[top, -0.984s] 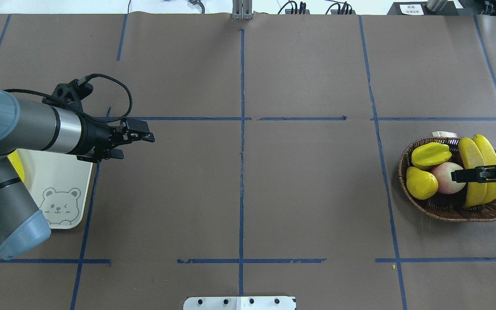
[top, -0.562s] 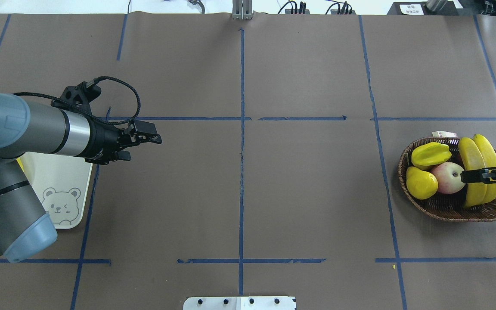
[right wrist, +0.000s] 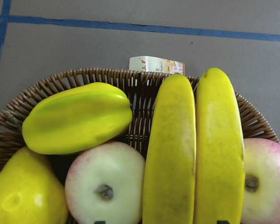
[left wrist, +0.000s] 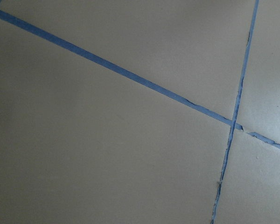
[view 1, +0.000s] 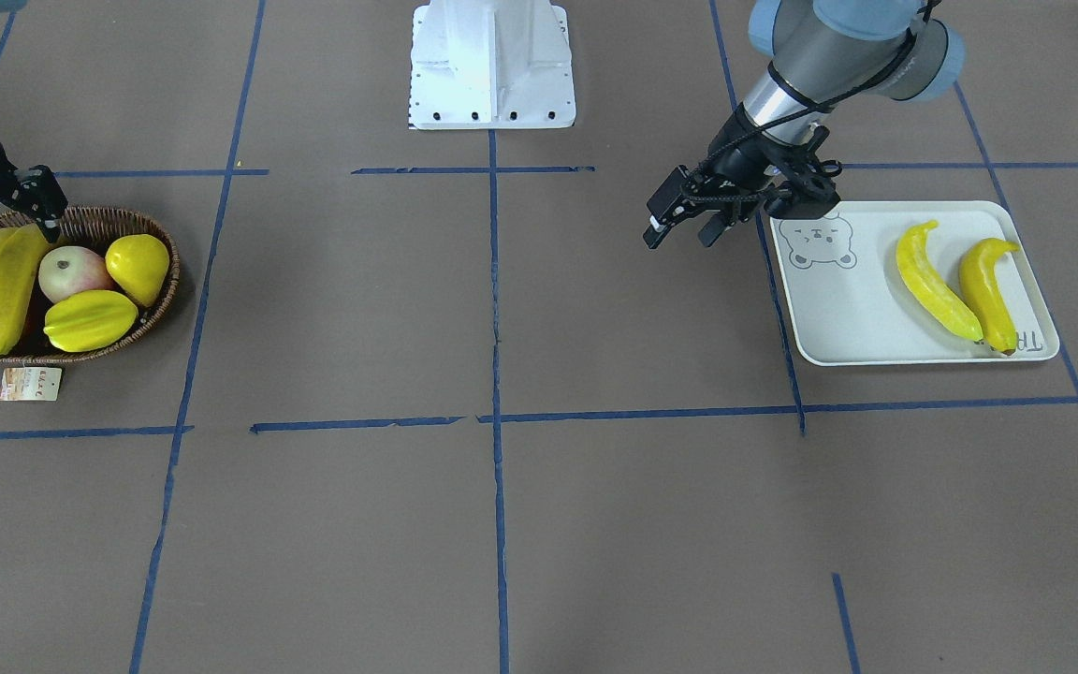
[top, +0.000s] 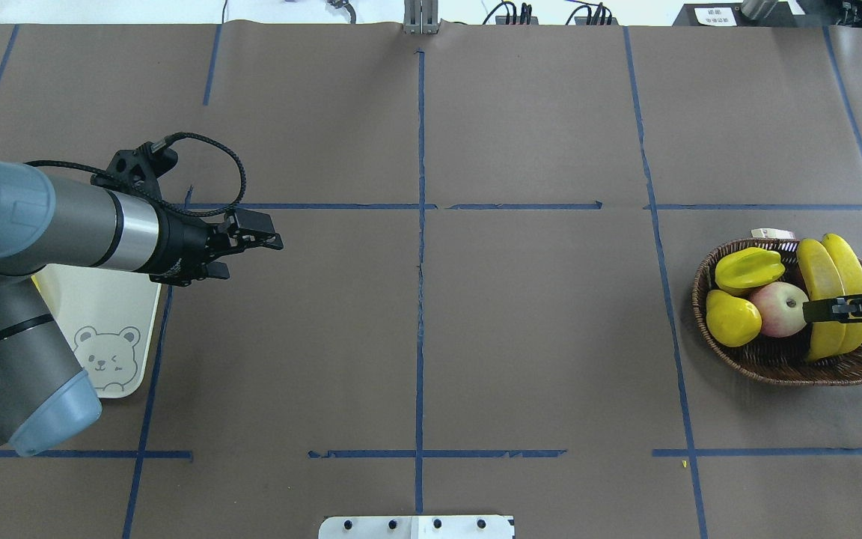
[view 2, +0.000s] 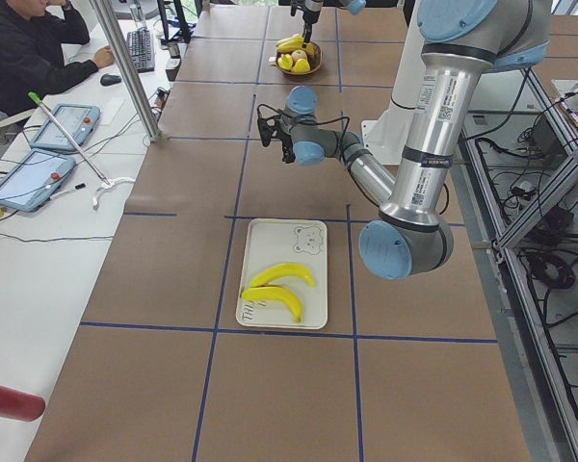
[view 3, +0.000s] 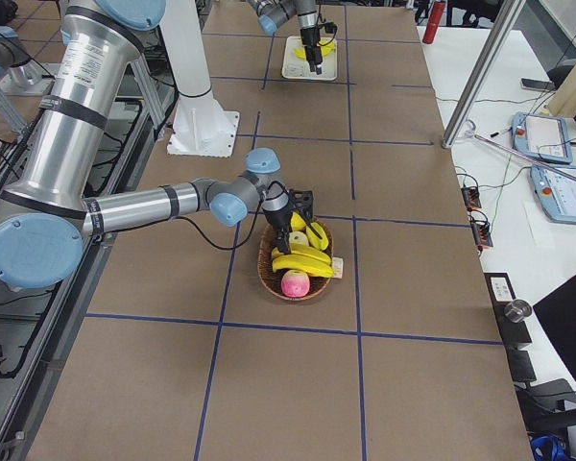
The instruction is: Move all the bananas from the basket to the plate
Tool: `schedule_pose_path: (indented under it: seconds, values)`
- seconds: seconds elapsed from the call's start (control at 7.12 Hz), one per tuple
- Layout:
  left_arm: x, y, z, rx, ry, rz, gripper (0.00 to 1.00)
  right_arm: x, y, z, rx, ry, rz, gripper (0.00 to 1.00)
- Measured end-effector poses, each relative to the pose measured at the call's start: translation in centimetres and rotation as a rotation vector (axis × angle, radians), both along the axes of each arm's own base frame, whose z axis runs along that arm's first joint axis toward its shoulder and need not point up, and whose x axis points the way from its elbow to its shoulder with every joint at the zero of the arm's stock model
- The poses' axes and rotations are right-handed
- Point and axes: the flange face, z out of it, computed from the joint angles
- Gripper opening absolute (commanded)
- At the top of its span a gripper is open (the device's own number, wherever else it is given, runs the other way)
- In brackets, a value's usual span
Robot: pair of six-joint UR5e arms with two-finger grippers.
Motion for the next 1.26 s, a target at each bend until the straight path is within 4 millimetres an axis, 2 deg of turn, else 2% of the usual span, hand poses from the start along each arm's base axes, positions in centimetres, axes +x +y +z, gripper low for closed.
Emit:
schedule_pose_path:
  seconds: [0.7,0.84,0.98,1.26]
  values:
    - [0.1,0.08,-0.1,0.002,0.001,0.004,0.99,-0.25,0.13,1.08,-0.001,0.021,-0.027,0.66]
    - [0.12,0.08,-0.15,0.002,0.002,0.004,0.99,-0.28,0.11,1.14,0.0,0.026,-0.034,0.6]
    - [0.14,0.06,-0.16,0.002,0.002,0.004,0.99,-0.29,0.1,1.18,0.001,0.029,-0.038,0.36]
    - [0.17,0.04,-0.13,0.002,0.001,0.004,0.99,-0.12,-0.01,1.14,0.002,0.029,-0.036,0.04]
